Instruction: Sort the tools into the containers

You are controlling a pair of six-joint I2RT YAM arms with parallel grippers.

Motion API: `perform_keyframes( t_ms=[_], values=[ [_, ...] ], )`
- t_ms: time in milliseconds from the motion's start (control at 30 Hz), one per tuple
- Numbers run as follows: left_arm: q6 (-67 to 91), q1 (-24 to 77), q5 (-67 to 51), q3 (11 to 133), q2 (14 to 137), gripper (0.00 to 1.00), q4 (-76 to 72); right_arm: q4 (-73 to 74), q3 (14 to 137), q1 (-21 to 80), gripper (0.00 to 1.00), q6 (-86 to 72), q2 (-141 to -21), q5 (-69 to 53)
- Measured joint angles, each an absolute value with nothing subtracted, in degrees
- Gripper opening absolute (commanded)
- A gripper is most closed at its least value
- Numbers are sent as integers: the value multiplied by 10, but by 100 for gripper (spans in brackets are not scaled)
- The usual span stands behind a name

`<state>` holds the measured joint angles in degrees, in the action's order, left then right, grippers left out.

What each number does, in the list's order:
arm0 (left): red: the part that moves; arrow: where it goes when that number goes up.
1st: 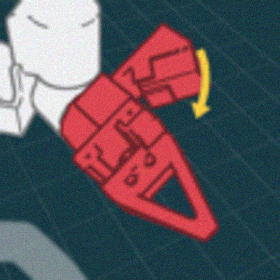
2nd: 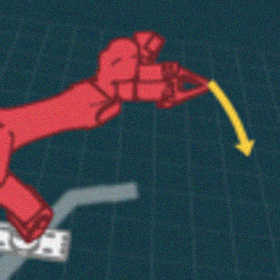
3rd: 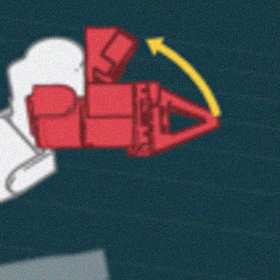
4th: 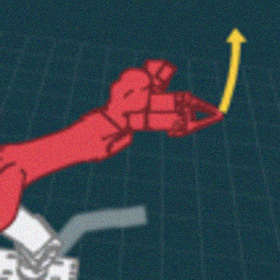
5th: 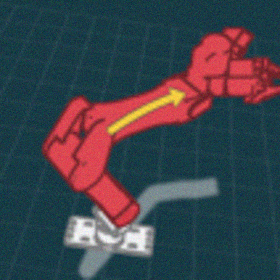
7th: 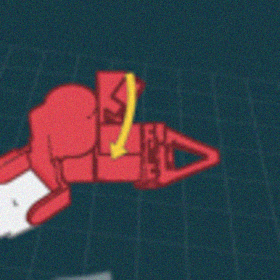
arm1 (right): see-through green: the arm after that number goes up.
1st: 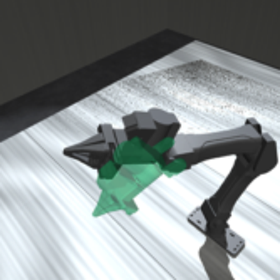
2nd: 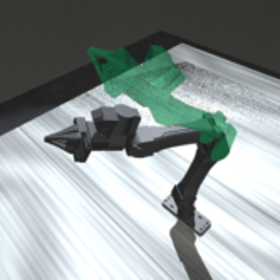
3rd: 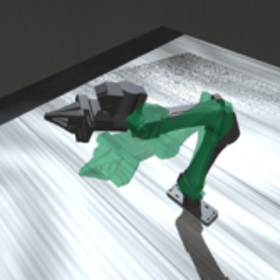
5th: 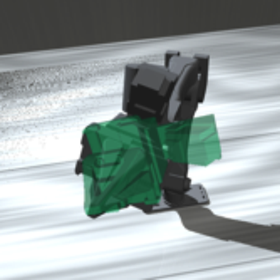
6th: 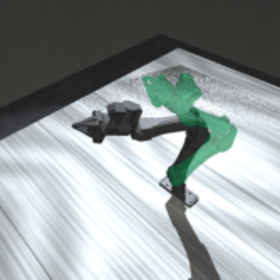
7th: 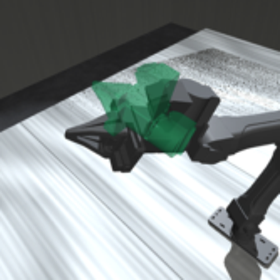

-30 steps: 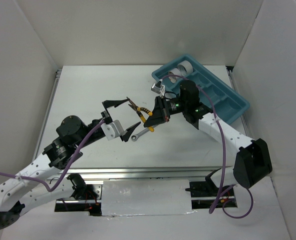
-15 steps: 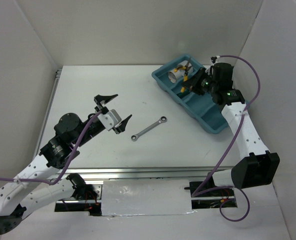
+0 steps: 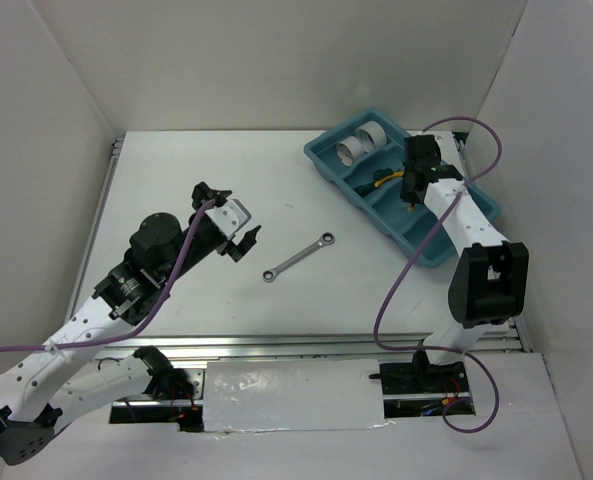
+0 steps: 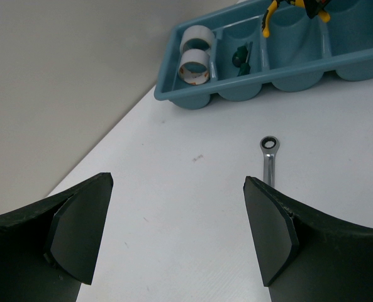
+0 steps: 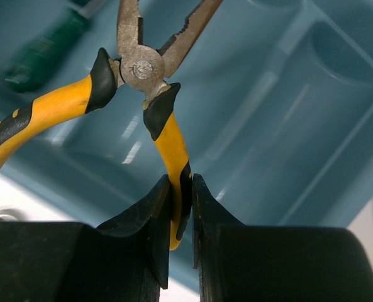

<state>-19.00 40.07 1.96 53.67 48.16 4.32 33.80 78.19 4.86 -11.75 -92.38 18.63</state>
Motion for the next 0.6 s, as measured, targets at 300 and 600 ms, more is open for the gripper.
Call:
perform_keyframes(
  t_ms=[300, 600],
  values=[
    [-174, 399, 27, 537, 495, 99, 57, 411, 856, 25, 0, -58, -1051, 257],
    [-162, 399, 27, 536, 492, 99, 56, 454, 931, 25, 0, -60, -1120, 305]
  ],
)
